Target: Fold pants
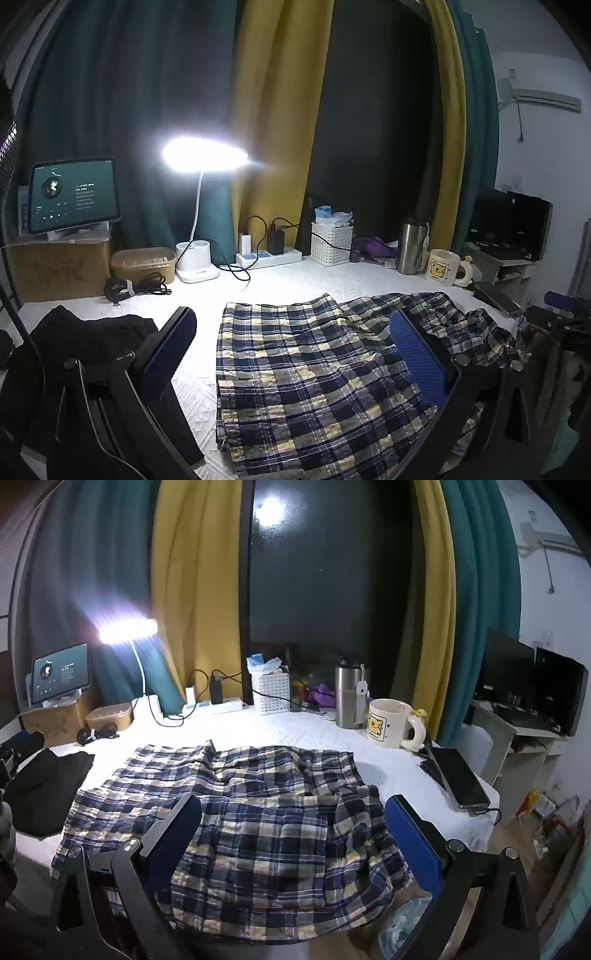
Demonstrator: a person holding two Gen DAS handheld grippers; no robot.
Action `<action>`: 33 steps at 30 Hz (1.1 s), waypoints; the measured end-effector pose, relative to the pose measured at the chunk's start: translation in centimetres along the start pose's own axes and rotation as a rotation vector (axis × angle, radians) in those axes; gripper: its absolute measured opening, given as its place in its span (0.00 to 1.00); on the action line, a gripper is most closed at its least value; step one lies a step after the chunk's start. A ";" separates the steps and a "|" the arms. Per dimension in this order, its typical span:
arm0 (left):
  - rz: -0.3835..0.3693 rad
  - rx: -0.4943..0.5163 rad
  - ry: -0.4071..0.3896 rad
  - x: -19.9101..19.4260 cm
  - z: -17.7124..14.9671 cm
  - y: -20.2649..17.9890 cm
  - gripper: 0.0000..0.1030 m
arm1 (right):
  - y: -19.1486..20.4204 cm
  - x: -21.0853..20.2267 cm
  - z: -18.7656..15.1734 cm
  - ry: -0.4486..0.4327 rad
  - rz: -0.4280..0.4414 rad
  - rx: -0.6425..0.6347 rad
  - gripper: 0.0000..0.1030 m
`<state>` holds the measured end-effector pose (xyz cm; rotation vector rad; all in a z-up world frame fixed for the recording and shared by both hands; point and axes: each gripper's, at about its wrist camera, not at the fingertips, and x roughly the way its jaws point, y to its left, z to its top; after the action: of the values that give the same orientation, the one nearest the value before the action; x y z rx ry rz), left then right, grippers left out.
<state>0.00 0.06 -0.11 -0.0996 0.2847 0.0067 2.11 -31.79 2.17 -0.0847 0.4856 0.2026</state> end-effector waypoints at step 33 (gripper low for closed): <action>0.011 0.039 -0.023 -0.7 0.3 -0.2 1.00 | 0.7 -0.8 0.5 0.003 0.024 0.006 0.97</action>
<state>-0.58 -0.09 0.38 -0.0592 0.2623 0.0136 1.54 -31.13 2.99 -0.0736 0.4907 0.2246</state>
